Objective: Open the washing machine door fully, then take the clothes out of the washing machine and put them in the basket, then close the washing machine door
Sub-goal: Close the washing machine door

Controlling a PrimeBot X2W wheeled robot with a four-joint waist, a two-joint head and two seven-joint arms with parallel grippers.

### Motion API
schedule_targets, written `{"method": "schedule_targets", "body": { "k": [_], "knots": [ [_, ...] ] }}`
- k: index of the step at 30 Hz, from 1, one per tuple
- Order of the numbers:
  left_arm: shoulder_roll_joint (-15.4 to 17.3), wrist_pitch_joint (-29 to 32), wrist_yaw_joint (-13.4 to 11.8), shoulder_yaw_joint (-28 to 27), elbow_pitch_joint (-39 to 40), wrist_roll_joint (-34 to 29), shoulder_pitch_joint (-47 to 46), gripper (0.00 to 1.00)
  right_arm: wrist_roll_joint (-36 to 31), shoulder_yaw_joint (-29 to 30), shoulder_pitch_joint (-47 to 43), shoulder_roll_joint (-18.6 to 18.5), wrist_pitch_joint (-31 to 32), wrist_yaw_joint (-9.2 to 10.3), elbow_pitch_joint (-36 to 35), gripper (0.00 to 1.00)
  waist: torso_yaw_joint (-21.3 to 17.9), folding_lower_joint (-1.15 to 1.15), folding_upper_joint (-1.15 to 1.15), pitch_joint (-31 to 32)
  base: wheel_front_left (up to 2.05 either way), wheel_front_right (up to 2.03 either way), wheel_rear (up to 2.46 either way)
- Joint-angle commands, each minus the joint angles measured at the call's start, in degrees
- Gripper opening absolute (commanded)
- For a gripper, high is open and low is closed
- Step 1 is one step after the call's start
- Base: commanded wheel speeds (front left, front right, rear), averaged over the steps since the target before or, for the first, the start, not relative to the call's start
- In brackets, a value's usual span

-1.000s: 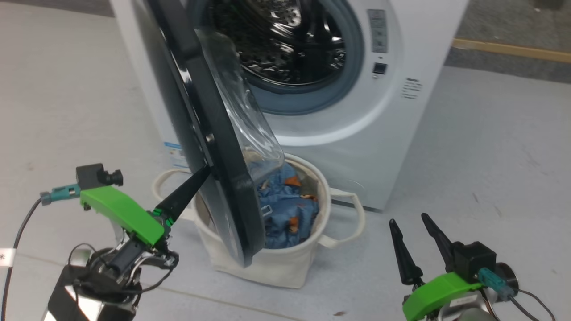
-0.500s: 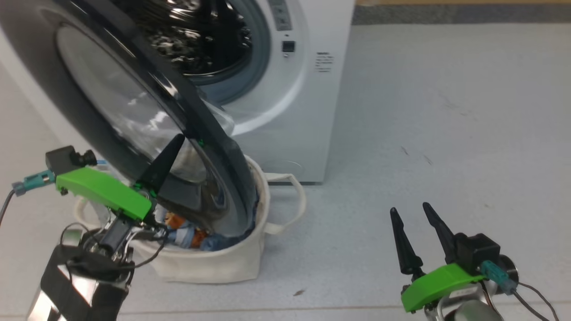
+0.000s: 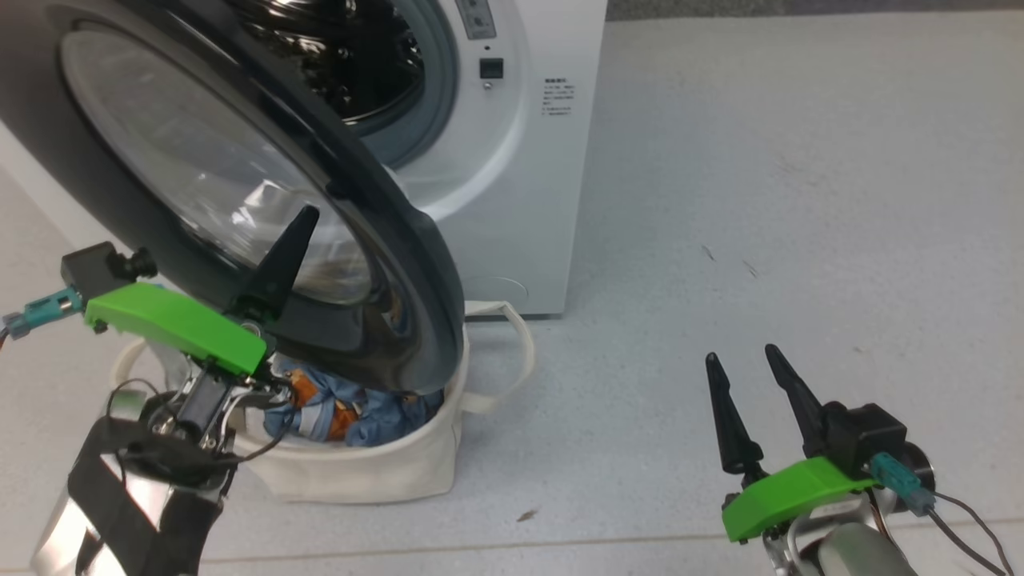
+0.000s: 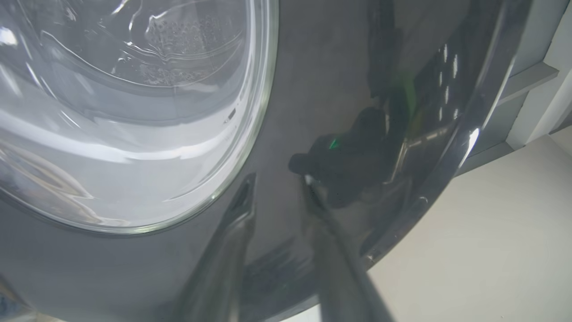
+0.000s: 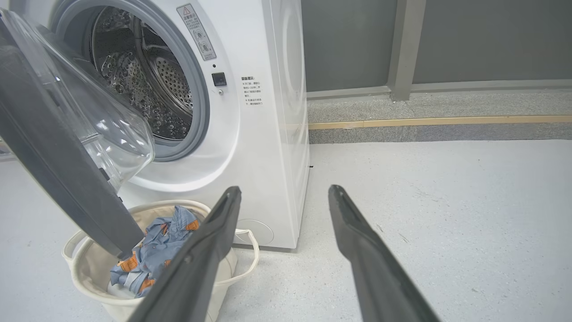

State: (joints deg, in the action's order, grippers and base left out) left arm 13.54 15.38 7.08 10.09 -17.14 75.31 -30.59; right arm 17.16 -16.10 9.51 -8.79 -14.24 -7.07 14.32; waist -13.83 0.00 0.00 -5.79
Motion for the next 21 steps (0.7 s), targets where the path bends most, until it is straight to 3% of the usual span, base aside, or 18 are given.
{"method": "schedule_targets", "body": {
  "k": [1, 10, 17, 21],
  "knots": [
    [2.8, -1.3, 0.4, -1.4, 1.5, -0.5, -2.3, 1.0, -0.4, -0.9, 1.5, 0.1, -0.8, -0.42, -1.7, 1.0, 0.7, 0.0, 0.0, 0.8, 0.0, 0.0, 0.0],
    [10.3, -14.7, 0.4, 1.0, -0.8, -13.4, 0.7, 1.0, -0.6, -0.5, 0.6, -0.2, -0.8, -0.42, -2.0, 1.0, 2.8, 0.0, 0.0, 2.9, 0.0, 0.0, 0.0],
    [14.9, -23.6, 0.3, -0.6, -5.0, -19.3, 5.6, 1.0, -1.1, 0.3, -0.3, 0.0, -0.8, -0.42, -2.3, 1.0, 4.2, 0.0, 0.0, 4.2, 0.0, 0.0, 0.0],
    [17.8, -27.5, -1.7, -0.2, -6.8, -25.0, 8.0, 1.0, -1.2, 0.1, -0.6, 0.1, -0.8, -0.42, -2.4, 1.0, 4.6, 0.0, 0.0, 4.5, 0.0, 0.0, 0.0]
  ]
}}
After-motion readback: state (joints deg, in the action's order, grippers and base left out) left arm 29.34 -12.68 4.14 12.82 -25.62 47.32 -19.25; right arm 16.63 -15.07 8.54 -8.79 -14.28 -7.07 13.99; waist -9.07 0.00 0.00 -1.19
